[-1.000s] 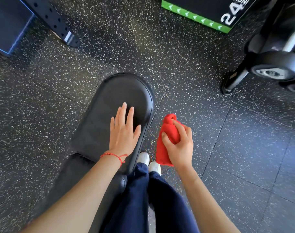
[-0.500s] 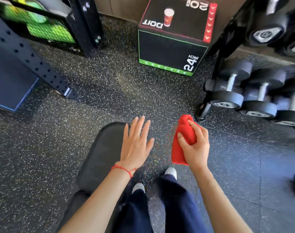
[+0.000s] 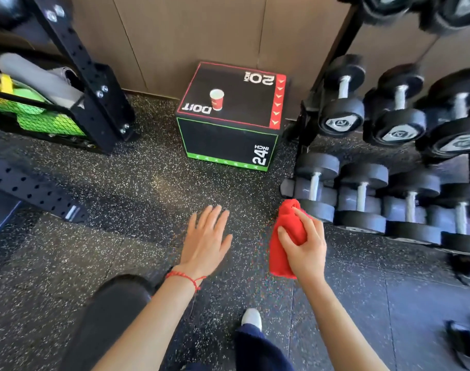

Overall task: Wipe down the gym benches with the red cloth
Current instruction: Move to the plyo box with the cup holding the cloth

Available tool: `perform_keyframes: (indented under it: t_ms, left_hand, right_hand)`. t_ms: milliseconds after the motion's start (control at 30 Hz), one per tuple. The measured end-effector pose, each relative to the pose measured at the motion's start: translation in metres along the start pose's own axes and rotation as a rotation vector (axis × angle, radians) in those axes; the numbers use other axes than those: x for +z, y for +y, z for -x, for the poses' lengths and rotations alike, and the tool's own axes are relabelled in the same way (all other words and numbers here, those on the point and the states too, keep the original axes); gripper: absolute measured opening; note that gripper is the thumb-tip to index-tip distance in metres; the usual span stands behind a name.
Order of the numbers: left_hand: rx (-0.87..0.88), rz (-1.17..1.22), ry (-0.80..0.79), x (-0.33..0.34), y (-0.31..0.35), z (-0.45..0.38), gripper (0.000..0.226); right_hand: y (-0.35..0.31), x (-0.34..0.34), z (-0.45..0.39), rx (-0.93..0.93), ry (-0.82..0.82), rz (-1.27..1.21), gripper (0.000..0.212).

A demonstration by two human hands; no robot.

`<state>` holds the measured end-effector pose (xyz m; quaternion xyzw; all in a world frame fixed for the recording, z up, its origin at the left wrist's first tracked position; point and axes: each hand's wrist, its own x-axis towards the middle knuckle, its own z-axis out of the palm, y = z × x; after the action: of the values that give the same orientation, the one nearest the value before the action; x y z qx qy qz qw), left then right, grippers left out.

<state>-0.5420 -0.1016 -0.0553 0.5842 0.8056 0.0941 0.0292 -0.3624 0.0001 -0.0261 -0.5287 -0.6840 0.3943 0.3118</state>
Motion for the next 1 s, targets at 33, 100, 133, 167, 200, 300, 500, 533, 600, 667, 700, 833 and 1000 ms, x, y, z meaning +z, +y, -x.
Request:
perform_keyframes:
  t_ms: [33,100,133,167,200,300,500,533,600,667,700,833,1000]
  left_hand:
    - [-0.004,-0.002,0.003,-0.001,0.003,-0.006,0.052]
    - [-0.007,-0.01,0.002,-0.005,0.021,-0.032,0.053]
    - [-0.014,-0.008,0.011,-0.008,0.028,-0.045,0.052]
    - [-0.019,0.004,0.004,-0.011,0.034,-0.055,0.051]
    - [-0.023,0.018,0.003,-0.013,0.039,-0.065,0.051]
    - [-0.025,0.016,0.024,-0.017,0.04,-0.093,0.051]
    - [-0.035,0.022,0.044,-0.019,0.021,-0.158,0.051]
    - [-0.033,0.021,0.053,-0.018,0.016,-0.17,0.051]
    - [-0.022,0.008,0.074,-0.016,0.003,-0.196,0.05]
    - [-0.03,0.009,0.084,-0.014,-0.012,-0.226,0.048]
    - [-0.033,0.01,0.082,-0.013,-0.021,-0.242,0.048]
    - [-0.031,0.026,0.065,-0.014,-0.055,-0.309,0.048]
    - [0.004,0.021,0.076,-0.016,-0.09,-0.39,0.047]
  right_hand:
    - [-0.001,-0.001,-0.005,0.001,0.009,-0.004,0.049]
    - [0.0,-0.016,-0.031,0.001,0.035,-0.014,0.048]
    - [0.002,-0.023,-0.044,0.002,0.042,-0.022,0.048]
    - [0.002,-0.028,-0.055,0.007,0.051,-0.026,0.048]
    - [0.003,-0.032,-0.066,0.011,0.055,-0.033,0.047]
    - [-0.001,-0.036,-0.094,0.023,0.055,-0.054,0.046]
    - [-0.014,-0.018,-0.151,0.01,0.034,-0.1,0.047]
    - [-0.016,-0.012,-0.162,0.01,0.033,-0.101,0.046]
    - [-0.022,0.001,-0.187,0.008,0.029,-0.103,0.046]
    - [-0.028,0.017,-0.214,0.004,0.025,-0.105,0.046]
    - [-0.032,0.025,-0.229,0.009,0.026,-0.1,0.046]
    - [-0.049,0.055,-0.289,0.051,0.033,-0.111,0.045]
    - [-0.067,0.094,-0.361,0.045,0.089,-0.129,0.045]
